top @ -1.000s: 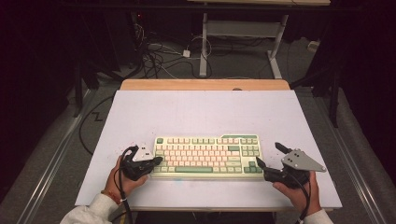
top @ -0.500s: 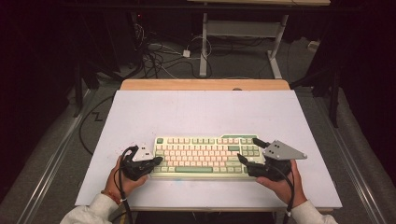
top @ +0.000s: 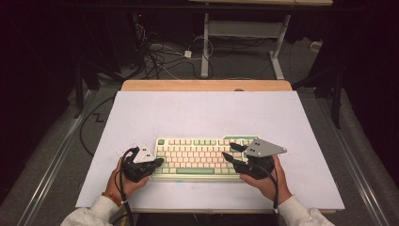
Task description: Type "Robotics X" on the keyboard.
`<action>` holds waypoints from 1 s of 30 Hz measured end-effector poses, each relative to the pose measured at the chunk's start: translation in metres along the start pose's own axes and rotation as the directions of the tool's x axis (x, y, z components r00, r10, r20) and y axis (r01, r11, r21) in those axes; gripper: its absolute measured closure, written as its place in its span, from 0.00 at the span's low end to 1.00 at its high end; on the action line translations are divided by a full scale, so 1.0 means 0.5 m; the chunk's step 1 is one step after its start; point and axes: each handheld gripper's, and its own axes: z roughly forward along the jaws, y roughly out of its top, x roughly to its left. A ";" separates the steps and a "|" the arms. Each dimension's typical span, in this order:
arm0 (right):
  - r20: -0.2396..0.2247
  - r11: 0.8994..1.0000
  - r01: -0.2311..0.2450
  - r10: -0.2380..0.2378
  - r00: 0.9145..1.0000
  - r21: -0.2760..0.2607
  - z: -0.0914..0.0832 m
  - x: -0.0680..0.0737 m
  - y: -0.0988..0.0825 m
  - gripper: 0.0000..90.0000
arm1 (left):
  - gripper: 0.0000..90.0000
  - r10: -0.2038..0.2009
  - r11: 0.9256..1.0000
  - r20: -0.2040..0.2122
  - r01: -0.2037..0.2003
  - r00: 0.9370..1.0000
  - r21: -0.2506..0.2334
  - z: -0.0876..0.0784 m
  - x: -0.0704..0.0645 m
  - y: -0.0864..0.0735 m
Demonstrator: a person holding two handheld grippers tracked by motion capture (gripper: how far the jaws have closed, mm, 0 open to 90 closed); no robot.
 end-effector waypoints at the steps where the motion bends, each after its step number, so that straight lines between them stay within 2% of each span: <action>1: -0.003 1.000 0.006 -0.006 1.000 0.009 0.005 0.002 0.001 0.74 | 0.98 0.000 1.000 0.000 0.000 1.000 0.000 0.000 0.000 0.000; 3: -0.021 1.000 0.007 -0.007 1.000 0.018 0.016 0.005 0.002 0.83 | 0.98 0.000 1.000 0.001 0.000 1.000 -0.001 0.000 0.000 0.000; 4: -0.021 1.000 0.007 -0.007 1.000 0.018 0.016 0.005 0.002 0.83 | 0.98 -0.001 1.000 0.001 0.001 1.000 -0.001 0.000 0.001 -0.001; 5: -0.042 1.000 0.014 -0.013 0.999 0.027 0.026 0.008 0.004 0.92 | 0.98 -0.001 1.000 0.002 0.001 1.000 -0.001 0.000 0.001 -0.001; 6: -0.042 1.000 0.014 -0.013 0.999 0.027 0.026 0.008 0.004 0.92 | 0.98 -0.001 1.000 0.002 0.001 1.000 -0.001 0.000 0.001 -0.001; 8: -0.067 0.999 0.019 -0.016 0.998 0.041 0.043 0.015 0.012 1.00 | 0.98 -0.002 1.000 0.002 0.002 1.000 -0.001 0.000 0.001 -0.001; 11: -0.078 0.998 0.034 -0.030 0.997 0.050 0.053 0.020 0.017 1.00 | 0.98 -0.002 1.000 0.003 0.002 1.000 -0.001 0.000 0.001 -0.001; 20: -0.134 0.992 0.073 -0.059 0.989 0.105 0.139 0.048 0.046 1.00 | 0.98 -0.006 1.000 0.007 0.006 1.000 -0.008 0.000 0.002 -0.003; 24: -0.143 0.986 0.106 -0.088 0.986 0.126 0.167 0.059 0.058 1.00 | 0.98 -0.008 1.000 0.009 0.008 1.000 -0.011 0.000 0.003 -0.004; 30: -0.152 0.980 0.123 -0.100 0.983 0.156 0.207 0.075 0.069 1.00 | 0.98 -0.007 1.000 0.007 0.007 1.000 -0.011 0.000 0.002 -0.004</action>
